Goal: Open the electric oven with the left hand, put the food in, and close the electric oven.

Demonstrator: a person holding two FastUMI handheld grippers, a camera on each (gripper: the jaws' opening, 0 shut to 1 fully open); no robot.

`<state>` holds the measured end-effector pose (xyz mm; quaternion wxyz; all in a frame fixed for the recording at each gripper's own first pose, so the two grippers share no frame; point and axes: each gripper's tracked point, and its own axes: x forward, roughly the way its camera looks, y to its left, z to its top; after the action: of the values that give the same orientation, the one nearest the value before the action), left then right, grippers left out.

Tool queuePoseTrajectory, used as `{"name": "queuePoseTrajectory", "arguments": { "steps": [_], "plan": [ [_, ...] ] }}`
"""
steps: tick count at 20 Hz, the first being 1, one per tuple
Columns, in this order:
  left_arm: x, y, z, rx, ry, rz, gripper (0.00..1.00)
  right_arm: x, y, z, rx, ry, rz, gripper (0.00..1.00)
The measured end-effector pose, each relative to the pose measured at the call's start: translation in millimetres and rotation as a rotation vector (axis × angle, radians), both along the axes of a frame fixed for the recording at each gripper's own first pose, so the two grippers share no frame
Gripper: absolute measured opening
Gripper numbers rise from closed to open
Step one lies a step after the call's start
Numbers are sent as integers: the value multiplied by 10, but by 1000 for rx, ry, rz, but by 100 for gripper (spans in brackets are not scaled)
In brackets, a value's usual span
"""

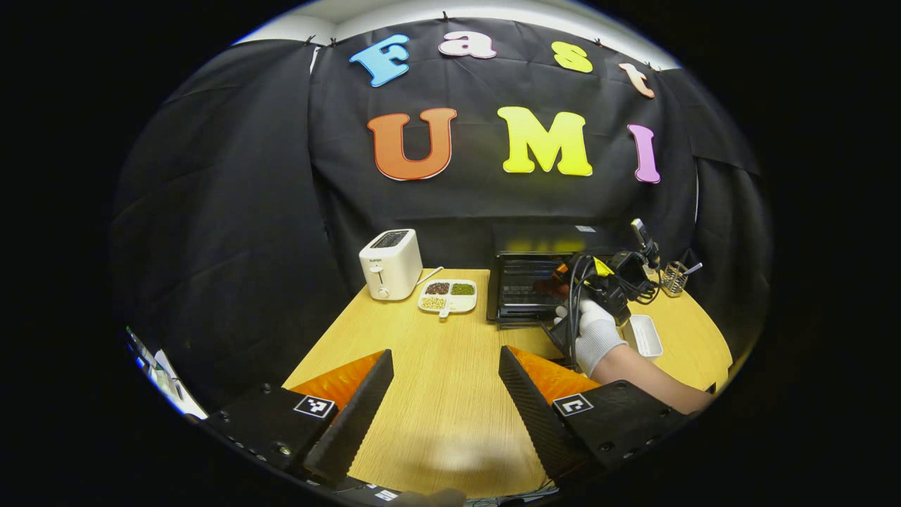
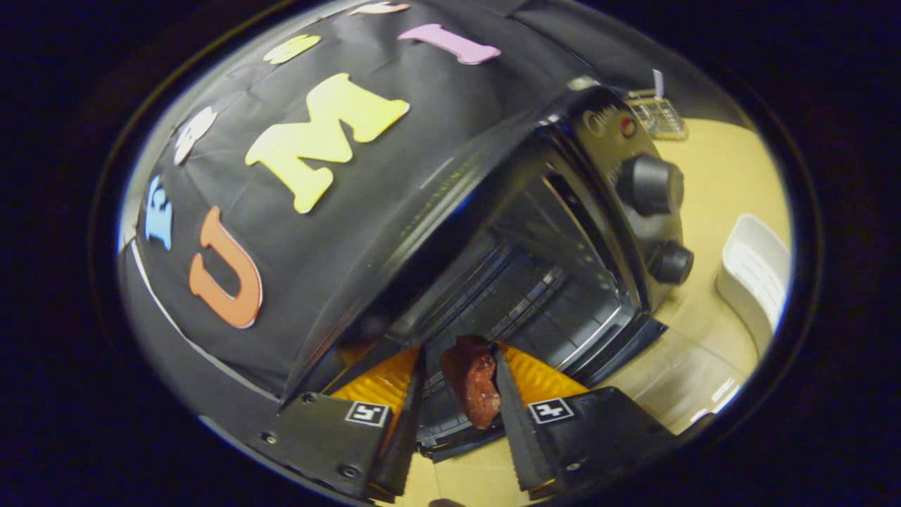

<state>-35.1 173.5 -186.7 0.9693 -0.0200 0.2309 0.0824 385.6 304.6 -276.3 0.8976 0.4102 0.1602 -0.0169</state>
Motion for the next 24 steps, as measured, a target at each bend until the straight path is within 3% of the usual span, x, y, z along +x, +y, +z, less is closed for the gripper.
{"name": "queuePoseTrajectory", "arguments": {
  "steps": [1, 2, 4, 6, 10, 17, 24],
  "plan": [
    [11, -17, 5, -9, -2, 0, 96, -9, -27, 22, -34, -1, -1, 58],
    [14, -23, 7, -15, -6, -1, 96, -28, -80, 3, -76, 8, -11, 76],
    [25, -33, 21, -14, -17, -5, 96, -84, -152, 30, -119, 3, -9, 89],
    [10, -27, 34, -13, -26, -6, 96, -157, -220, 73, -159, -1, 1, 93],
    [11, -32, 78, -17, -46, -5, 96, -480, -346, 340, -317, -43, 69, 94],
    [68, -255, 149, -6, -121, -38, 97, -1608, -586, 1196, -528, -144, 266, 96],
    [116, -868, 67, -58, -149, -94, 96, -2634, -1706, 1878, -654, -207, 243, 98]
  ]
}}
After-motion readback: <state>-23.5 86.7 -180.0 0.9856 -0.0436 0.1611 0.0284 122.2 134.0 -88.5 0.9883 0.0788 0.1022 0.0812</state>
